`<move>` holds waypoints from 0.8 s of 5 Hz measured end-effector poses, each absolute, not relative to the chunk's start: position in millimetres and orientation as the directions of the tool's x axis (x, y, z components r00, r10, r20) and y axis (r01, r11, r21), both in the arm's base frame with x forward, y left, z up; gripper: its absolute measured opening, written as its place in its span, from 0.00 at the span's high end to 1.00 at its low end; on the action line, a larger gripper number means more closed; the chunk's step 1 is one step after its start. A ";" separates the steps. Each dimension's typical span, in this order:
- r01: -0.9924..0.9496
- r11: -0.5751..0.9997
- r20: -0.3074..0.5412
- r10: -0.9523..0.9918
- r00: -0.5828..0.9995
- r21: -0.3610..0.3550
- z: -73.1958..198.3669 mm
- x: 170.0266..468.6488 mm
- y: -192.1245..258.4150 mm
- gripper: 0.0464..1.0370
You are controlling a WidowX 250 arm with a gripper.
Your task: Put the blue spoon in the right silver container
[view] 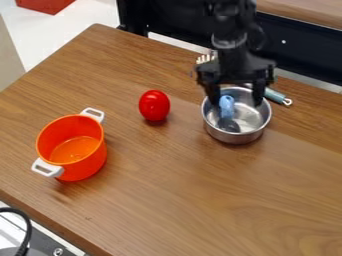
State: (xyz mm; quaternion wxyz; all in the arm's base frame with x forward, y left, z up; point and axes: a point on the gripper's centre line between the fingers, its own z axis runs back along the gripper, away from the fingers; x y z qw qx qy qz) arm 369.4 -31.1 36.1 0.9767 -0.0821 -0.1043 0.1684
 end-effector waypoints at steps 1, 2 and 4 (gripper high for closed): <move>-0.306 0.932 0.139 0.335 0.932 -0.195 35.1 363.8 -26.1 0.04; -0.298 0.935 0.102 0.321 0.942 -0.191 49.0 353.8 -16.1 0.04; -0.255 0.958 0.143 0.273 0.951 -0.135 81.0 327.6 33.7 0.04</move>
